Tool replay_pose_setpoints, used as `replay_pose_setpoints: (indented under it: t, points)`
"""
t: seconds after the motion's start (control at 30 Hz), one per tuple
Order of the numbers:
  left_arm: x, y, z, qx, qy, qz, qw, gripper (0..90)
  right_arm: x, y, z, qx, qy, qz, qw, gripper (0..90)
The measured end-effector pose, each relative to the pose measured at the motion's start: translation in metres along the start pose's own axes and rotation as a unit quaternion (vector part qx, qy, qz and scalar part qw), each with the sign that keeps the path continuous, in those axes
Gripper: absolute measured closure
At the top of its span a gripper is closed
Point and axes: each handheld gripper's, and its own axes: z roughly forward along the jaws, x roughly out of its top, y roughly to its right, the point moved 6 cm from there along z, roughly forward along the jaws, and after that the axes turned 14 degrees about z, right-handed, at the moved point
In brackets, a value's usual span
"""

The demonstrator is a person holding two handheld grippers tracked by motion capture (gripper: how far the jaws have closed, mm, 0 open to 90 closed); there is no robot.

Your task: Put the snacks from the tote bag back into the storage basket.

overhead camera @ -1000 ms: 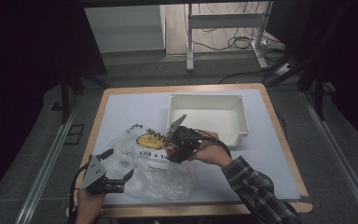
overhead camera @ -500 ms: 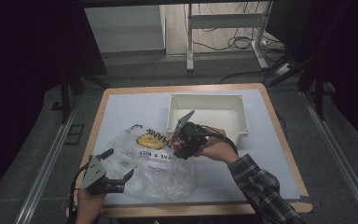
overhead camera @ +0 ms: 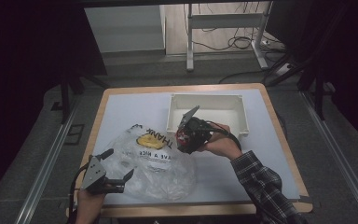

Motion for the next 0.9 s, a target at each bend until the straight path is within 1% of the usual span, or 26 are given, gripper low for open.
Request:
replay_pose_setpoints:
  t: [0.07, 0.13, 0.17, 0.37, 0.4, 0.57, 0.6, 0.73, 0.77, 0.8, 0.9]
  points:
    - [0.000, 0.000, 0.000, 0.000, 0.000, 0.000, 1.0000, 1.6, 0.001, 0.004, -0.001, -0.004, 0.002, 0.005, 1.0000, 25.7]
    - [0.000, 0.000, 0.000, 0.000, 0.000, 0.000, 1.0000, 1.6, 0.001, 0.006, -0.001, -0.004, 0.002, 0.004, 1.0000, 25.6]
    - [0.000, 0.000, 0.000, 0.000, 0.000, 0.001, 1.0000, 1.6, 0.001, 0.007, -0.001, -0.005, 0.002, 0.010, 0.9999, 25.7]
    - [0.000, 0.000, 0.000, 0.000, 0.000, 0.001, 1.0000, 1.6, 0.002, 0.015, 0.001, -0.010, 0.005, 0.007, 0.9999, 25.7]
    - [0.000, 0.000, 0.000, 0.000, 0.000, 0.001, 1.0000, 1.6, 0.003, 0.017, 0.001, -0.009, 0.006, 0.012, 0.9999, 25.6]
    - [0.000, 0.000, 0.000, 0.000, 0.000, 0.001, 1.0000, 1.6, 0.004, 0.023, 0.001, -0.014, 0.009, 0.012, 0.9998, 25.7]
    - [0.000, 0.000, 0.000, 0.000, 0.000, 0.001, 1.0000, 1.6, 0.006, 0.026, 0.001, -0.016, 0.010, 0.012, 0.9997, 25.6]
    - [0.000, 0.000, 0.000, 0.001, 0.000, 0.001, 1.0000, 1.6, 0.008, 0.029, 0.001, -0.018, 0.011, 0.016, 0.9996, 25.7]
    - [0.000, 0.000, 0.000, 0.000, -0.002, 0.004, 1.0000, 1.6, 0.009, 0.030, 0.002, -0.018, 0.012, 0.016, 0.9996, 25.7]
    - [0.000, 0.000, -0.001, 0.000, -0.003, 0.005, 1.0000, 1.6, 0.010, 0.032, 0.003, -0.019, 0.013, 0.013, 0.9997, 25.7]
    - [0.000, 0.000, 0.000, 0.000, -0.002, 0.004, 1.0000, 1.6, 0.012, 0.034, 0.005, -0.019, 0.013, 0.014, 0.9996, 25.7]
